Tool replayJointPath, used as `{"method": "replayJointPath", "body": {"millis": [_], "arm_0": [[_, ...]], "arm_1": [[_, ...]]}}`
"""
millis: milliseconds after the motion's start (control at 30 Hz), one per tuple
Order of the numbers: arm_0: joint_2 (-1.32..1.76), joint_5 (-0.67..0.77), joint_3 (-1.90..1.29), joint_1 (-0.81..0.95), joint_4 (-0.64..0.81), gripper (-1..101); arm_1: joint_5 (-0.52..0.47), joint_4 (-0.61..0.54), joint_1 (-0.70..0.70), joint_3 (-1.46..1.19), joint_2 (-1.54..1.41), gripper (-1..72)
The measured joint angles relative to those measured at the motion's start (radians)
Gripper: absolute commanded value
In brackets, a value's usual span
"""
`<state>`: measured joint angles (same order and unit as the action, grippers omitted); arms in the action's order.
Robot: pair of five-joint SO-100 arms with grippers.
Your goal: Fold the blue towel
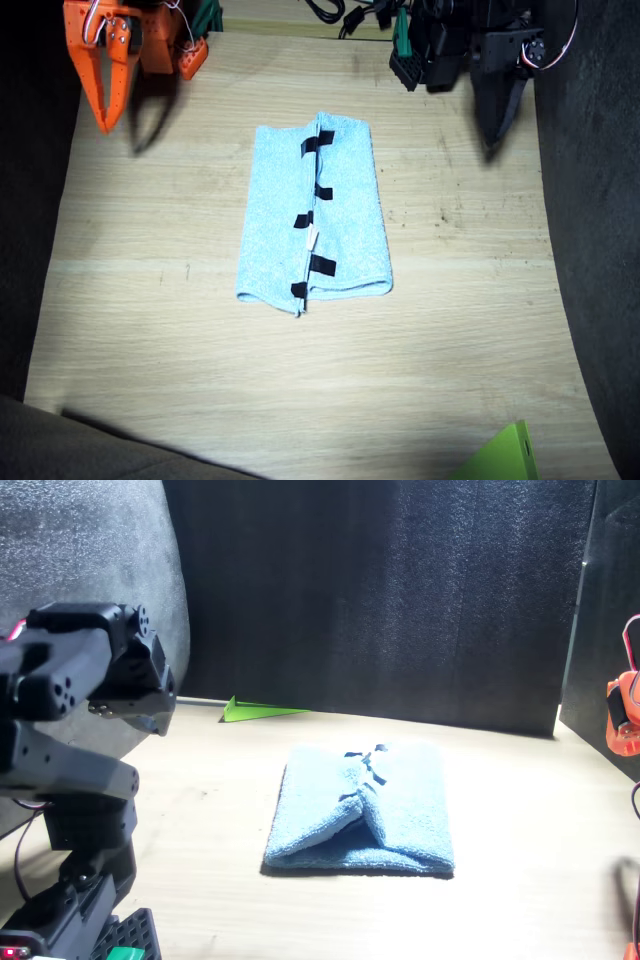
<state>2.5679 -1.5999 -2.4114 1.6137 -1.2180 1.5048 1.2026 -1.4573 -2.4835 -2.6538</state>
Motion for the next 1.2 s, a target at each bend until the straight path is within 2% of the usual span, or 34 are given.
{"method": "replayJointPath", "body": {"millis": [267,633,767,867,933,1033,1200], "arm_0": [[0.568,-0.044,-0.331,0.040,-0.043,0],[0.601,-0.014,-0.385,0.069,-0.041,0],[0.601,0.005,-0.385,0.071,-0.061,0],[0.601,0.026,-0.385,0.074,-0.069,0],[0.601,0.046,-0.385,0.080,-0.071,0],[0.601,0.084,-0.385,0.117,-0.071,0],[0.601,0.126,-0.385,0.155,-0.071,0]], "arm_1": [[-0.041,0.008,0.074,-0.215,-0.370,-0.1],[-0.043,0.078,0.103,-0.295,-0.477,2.7],[0.006,0.121,0.097,-0.295,-0.494,4.1],[0.041,0.133,0.101,-0.295,-0.488,14.4],[0.061,0.135,0.133,-0.295,-0.492,13.8],[0.074,0.135,0.132,-0.295,-0.494,23.0],[0.077,0.135,0.150,-0.295,-0.494,16.3]]}}
